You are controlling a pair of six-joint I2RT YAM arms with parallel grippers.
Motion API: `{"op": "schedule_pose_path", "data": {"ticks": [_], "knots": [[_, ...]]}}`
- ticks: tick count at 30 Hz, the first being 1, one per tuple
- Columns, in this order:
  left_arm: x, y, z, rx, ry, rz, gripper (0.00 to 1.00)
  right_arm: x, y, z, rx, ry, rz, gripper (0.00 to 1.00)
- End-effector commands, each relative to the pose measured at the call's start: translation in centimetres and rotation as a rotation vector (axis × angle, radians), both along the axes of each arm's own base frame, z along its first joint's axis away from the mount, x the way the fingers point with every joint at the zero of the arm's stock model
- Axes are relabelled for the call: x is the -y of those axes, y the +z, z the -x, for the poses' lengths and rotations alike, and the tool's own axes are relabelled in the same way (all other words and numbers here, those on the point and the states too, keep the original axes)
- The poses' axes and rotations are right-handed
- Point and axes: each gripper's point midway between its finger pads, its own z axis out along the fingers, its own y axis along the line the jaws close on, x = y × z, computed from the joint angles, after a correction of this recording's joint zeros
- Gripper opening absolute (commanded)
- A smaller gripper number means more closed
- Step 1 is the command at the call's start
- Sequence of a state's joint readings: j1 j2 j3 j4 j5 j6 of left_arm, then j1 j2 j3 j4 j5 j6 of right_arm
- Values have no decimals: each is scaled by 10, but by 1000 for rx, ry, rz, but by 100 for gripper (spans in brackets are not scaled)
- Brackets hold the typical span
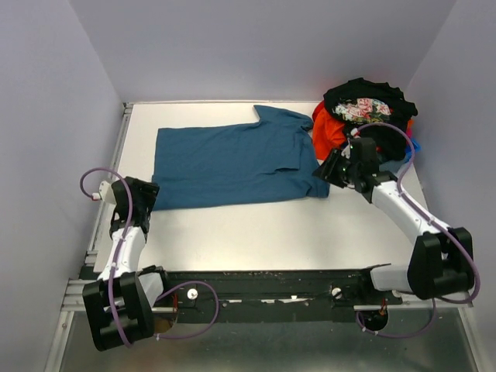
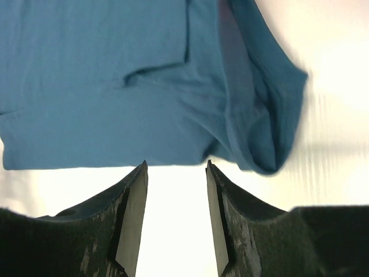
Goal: Fold and stack the t-shirts
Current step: Fold the flattened tshirt in 1/3 of the way
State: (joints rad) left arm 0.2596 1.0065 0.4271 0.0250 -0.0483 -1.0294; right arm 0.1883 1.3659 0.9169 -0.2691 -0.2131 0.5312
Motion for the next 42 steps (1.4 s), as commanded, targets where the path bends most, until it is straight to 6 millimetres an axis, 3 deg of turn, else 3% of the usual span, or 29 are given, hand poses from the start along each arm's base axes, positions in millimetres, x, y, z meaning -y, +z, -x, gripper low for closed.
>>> {"op": "schedule_pose_path", "data": {"ticks": [1, 6, 15, 20, 23, 27, 36, 42], "knots": [[13, -38, 29, -133, -8, 68, 76, 9, -2, 13, 74, -95, -49, 52], [9, -51, 38, -167, 44, 73, 68, 11, -6, 27, 123, -130, -98, 50], [7, -67, 29, -186, 86, 130, 62, 3, -24, 37, 67, -144, -177, 51], [5, -78, 21, -174, 117, 158, 57, -1, -38, 46, 28, -192, -226, 65], [3, -79, 17, -141, 136, 165, 36, -2, -44, 48, 17, -215, -233, 66], [3, -77, 13, -106, 127, 165, 0, -5, -54, 52, -5, -244, -247, 65], [-10, -65, 16, -80, 173, 104, 0, -1, -85, 47, -102, -409, -254, 66], [-18, -59, 18, -70, 199, 79, 0, 17, -93, 25, -84, -523, -178, 60]]}}
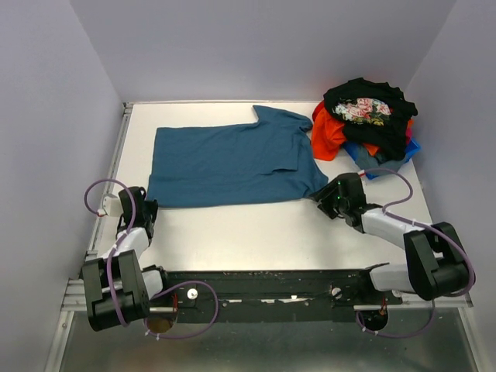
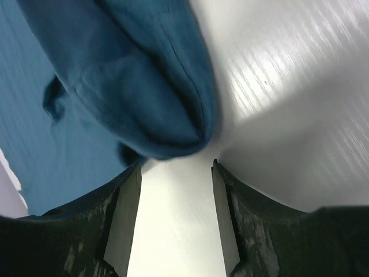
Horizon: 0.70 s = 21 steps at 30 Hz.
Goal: Fold and stack the t-shirts
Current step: Fold the flattened tshirt in 1/3 of the way
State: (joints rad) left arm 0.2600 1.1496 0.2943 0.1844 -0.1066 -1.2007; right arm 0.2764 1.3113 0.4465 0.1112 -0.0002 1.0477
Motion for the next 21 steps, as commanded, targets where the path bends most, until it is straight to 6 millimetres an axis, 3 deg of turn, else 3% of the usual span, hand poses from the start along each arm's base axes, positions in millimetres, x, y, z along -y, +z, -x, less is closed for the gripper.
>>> {"op": "schedule_pose_path", "data": {"ticks": [1, 6, 11, 18, 21], "knots": [[-15, 3, 4, -7, 53, -52, 0, 14, 3, -30, 18, -111, 67, 58], [-29, 3, 12, -32, 98, -87, 0, 28, -4, -33, -28, -175, 129, 52], [-34, 1, 12, -32, 110, -84, 0, 47, -2, -34, -31, -208, 178, 38], [-38, 1, 11, -35, 115, -82, 0, 80, 0, -29, -39, -240, 253, 35], [-37, 3, 10, -26, 108, -83, 0, 75, 10, -32, 1, -181, 252, 27]]}}
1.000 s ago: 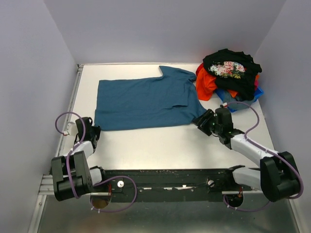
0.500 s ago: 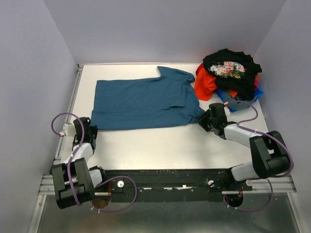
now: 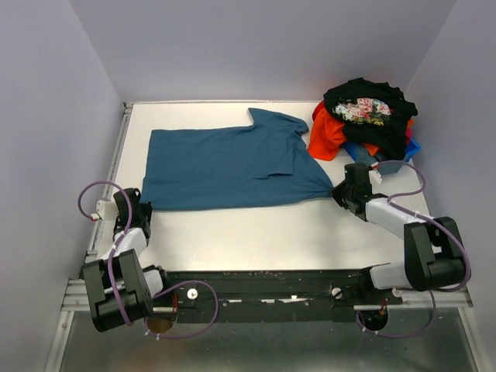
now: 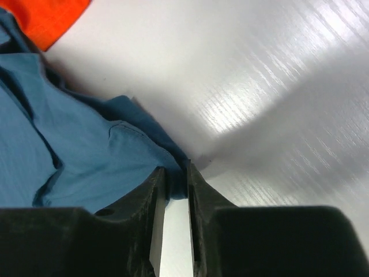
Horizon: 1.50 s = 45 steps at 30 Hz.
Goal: Fold and stack the t-shirts
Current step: Fold the flattened tshirt in 1/3 of the way
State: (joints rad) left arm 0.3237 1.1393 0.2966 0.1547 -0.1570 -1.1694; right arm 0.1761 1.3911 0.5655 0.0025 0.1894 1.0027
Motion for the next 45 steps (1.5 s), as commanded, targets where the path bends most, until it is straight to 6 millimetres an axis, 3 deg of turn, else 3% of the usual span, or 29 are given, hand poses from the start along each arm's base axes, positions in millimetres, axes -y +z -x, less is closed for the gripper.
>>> {"op": "schedule_pose_path", "data": {"ticks": [1, 4, 7, 9, 10, 11, 12, 13, 14, 23, 28, 35, 40, 45], "knots": [[-10, 6, -1, 12, 23, -38, 0, 8, 15, -2, 33, 50, 66, 24], [-11, 8, -1, 16, 22, -43, 0, 10, 20, -1, 47, 68, 86, 21], [-12, 14, -2, 26, 20, -55, 0, 18, 25, 3, 38, 65, 141, 2], [-13, 15, -2, 28, 24, -59, 0, 25, 27, 5, 12, 56, 176, 1], [-13, 16, -3, 32, 24, -59, 0, 28, 27, 7, -9, 49, 196, 9], [-13, 15, -2, 29, 23, -57, 0, 30, 26, 9, -26, 48, 205, 29], [-12, 16, -3, 31, 20, -57, 0, 30, 24, 11, -39, 53, 205, 56], [-12, 15, -2, 27, 19, -54, 0, 26, 22, 13, -43, 63, 186, 66], [-11, 15, -3, 28, 15, -52, 0, 22, 21, 14, -38, 81, 167, 68], [-7, 12, -1, 41, 10, -34, 0, -36, 22, 27, 38, 245, -90, 65], [-6, 14, -3, 56, 8, -28, 0, -45, 22, 28, 47, 248, -115, 65], [-5, 13, -2, 59, 9, -22, 0, -70, 24, 9, 82, 234, -249, 59], [-6, 16, -3, 63, 12, -29, 0, -67, 10, 2, 58, 160, -243, 57], [-14, 21, -4, 61, 38, -47, 0, -36, -1, 3, 23, 73, -92, 56]]}}
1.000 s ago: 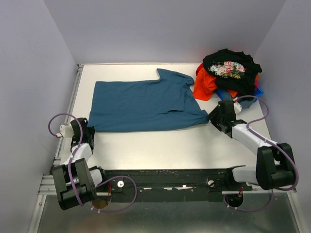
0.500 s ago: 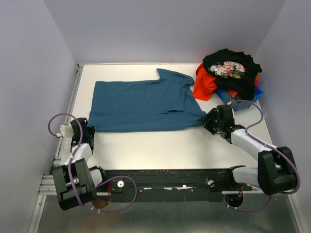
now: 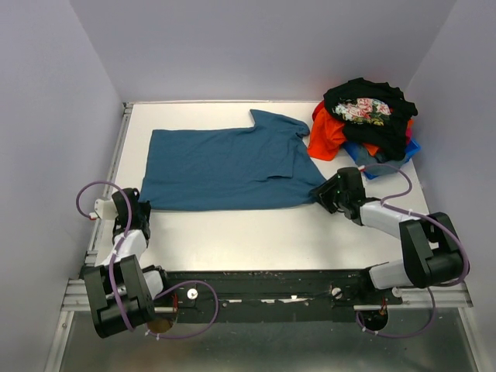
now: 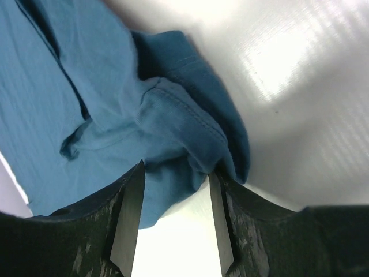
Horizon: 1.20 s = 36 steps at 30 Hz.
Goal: Fold and stack the t-shirts
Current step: Fold the flattened tshirt in 1/3 of the way
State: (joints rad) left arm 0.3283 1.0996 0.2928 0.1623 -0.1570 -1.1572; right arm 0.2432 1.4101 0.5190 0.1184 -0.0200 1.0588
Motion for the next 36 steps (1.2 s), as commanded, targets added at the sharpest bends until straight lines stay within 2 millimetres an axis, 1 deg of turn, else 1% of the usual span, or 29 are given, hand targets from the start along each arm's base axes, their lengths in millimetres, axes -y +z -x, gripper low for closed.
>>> {"op": "schedule_pose_path", "data": {"ticks": [1, 6, 9, 10, 11, 13, 17, 18, 21, 23, 24, 25, 26, 29, 33, 36], "knots": [[-13, 11, -2, 28, 45, -24, 0, 29, -3, -4, 2, -113, 120, 56], [-19, 6, -2, 24, 58, -12, 0, 53, -7, 5, -19, -181, 181, 57], [-18, -1, 0, 18, 56, 3, 0, 73, -1, 3, -6, -211, 218, 58], [-18, -3, 0, 12, 55, 4, 0, 77, 2, 1, 2, -213, 222, 58], [-19, -4, 1, 9, 53, 0, 0, 81, 0, 6, -19, -211, 237, 58], [-17, -4, 1, 7, 44, 0, 0, 84, 7, 5, -6, -204, 249, 58], [-16, 2, 2, 28, 32, -14, 0, 79, 22, 8, 42, -166, 237, 59], [-15, 4, 2, 36, 32, -18, 0, 76, 27, 8, 60, -150, 226, 59], [-15, 9, 2, 53, 35, -20, 0, 62, 30, 16, 83, -100, 168, 59], [-15, 9, 3, 47, 35, -17, 0, 52, 25, 22, 79, -77, 113, 59], [-15, 9, 3, 47, 36, -15, 0, 47, 18, 28, 57, -65, 87, 59], [-15, 9, 2, 45, 36, -14, 0, 44, 17, 25, 68, -58, 69, 59], [-15, 9, 2, 44, 37, -10, 0, 39, 13, 27, 49, -45, 44, 59], [-14, 7, 4, 36, 41, -4, 0, 36, 3, 25, 3, -44, 32, 56], [-16, 7, 5, 33, 52, -4, 0, 29, -10, 21, -37, -36, 5, 55], [-16, 9, 4, 38, 54, -5, 0, 27, -14, 15, -51, -44, -2, 54]]}}
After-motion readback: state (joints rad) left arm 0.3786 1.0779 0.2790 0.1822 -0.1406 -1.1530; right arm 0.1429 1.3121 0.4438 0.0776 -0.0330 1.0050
